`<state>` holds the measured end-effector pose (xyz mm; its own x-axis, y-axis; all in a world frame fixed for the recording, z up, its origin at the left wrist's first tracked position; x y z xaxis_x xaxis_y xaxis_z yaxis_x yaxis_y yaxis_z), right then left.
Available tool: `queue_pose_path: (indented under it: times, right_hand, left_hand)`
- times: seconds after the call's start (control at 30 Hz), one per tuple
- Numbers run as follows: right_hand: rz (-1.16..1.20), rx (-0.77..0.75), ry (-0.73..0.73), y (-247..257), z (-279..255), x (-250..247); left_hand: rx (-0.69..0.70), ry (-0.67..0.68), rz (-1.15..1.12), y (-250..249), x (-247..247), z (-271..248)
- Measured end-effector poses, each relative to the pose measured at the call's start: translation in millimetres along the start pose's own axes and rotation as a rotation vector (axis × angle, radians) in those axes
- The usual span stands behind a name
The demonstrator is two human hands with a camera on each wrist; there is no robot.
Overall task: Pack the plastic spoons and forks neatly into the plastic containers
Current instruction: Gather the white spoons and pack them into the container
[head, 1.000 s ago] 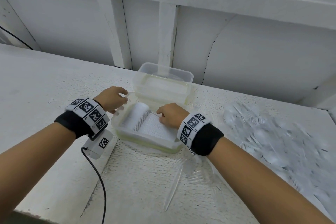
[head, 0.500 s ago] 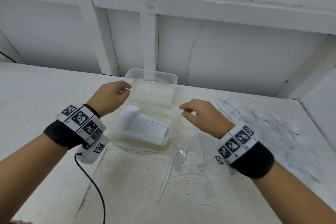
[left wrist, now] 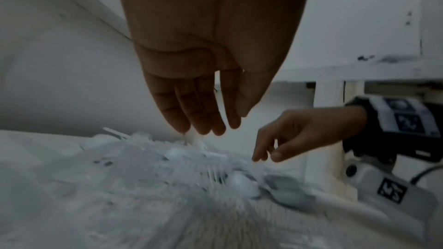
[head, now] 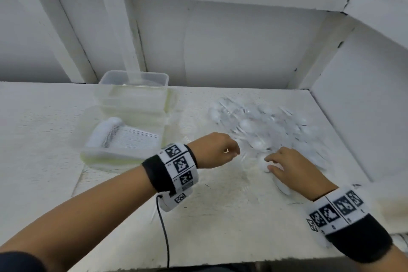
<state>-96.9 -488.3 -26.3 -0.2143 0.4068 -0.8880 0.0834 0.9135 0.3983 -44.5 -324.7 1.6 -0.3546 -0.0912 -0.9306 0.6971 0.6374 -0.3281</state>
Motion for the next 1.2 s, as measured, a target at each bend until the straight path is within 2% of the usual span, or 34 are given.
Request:
queue_pose_path:
  times: [0.1, 0.23, 0.33, 0.47, 0.6, 0.73, 0.9, 1.03, 1.1, 1.2]
  right_hand:
    - [-0.118, -0.048, -0.079, -15.7, -12.6, 2.3]
    - [-0.346, -0.141, -0.093, -26.3, -28.3, 9.9]
    - [-0.376, -0.209, -0.105, -32.0, -35.4, 15.7]
    - [-0.372, -0.257, -0.082, -28.5, -34.3, 17.0]
    - [-0.24, -0.426, -0.101, -13.3, -35.0, 17.1]
    - [0.043, -0.505, -0.186, -0.9, -31.6, 11.2]
    - [0.25, -0.464, -0.311, 8.4, -25.8, -14.6]
    - [0.287, -0.375, -0.39, -5.9, -23.4, -35.5]
    - [0.279, -0.368, -0.371, -14.1, -25.8, -36.7]
    - [0.236, -0.398, -0.254, -19.1, -31.8, -21.6]
  left_hand:
    - [0.076, 0.059, 0.134, -22.0, 22.9, 24.9]
    - [0.149, 0.116, 0.377, -39.0, 41.2, 44.2]
    - [0.093, 0.231, 0.489, -31.4, 54.2, 46.2]
    - [0.039, 0.246, 0.507, -18.7, 58.7, 36.6]
    - [-0.016, 0.226, 0.487, -6.3, 55.7, 23.3]
    - [-0.052, 0.159, 0.44, -3.4, 51.5, 15.3]
    - [0.072, 0.029, 0.314, -31.8, 50.0, 17.0]
    - [0.189, 0.068, 0.416, -64.6, 59.1, 25.6]
    - [0.225, 0.11, 0.534, -76.8, 67.5, 30.5]
    - [0.237, 0.133, 0.659, -84.7, 77.1, 35.1]
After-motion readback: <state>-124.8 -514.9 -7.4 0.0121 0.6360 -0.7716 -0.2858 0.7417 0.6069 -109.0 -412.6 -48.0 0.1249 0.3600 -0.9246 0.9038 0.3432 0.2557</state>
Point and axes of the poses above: each hand's wrist, its own z-axis towards the middle knuckle, its own x-axis out of the palm, y = z × x, the point moved 7 cm from there along z, towards the middle knuckle, and after that the axes turned 13 degrees about z, right-handed, at the moved point
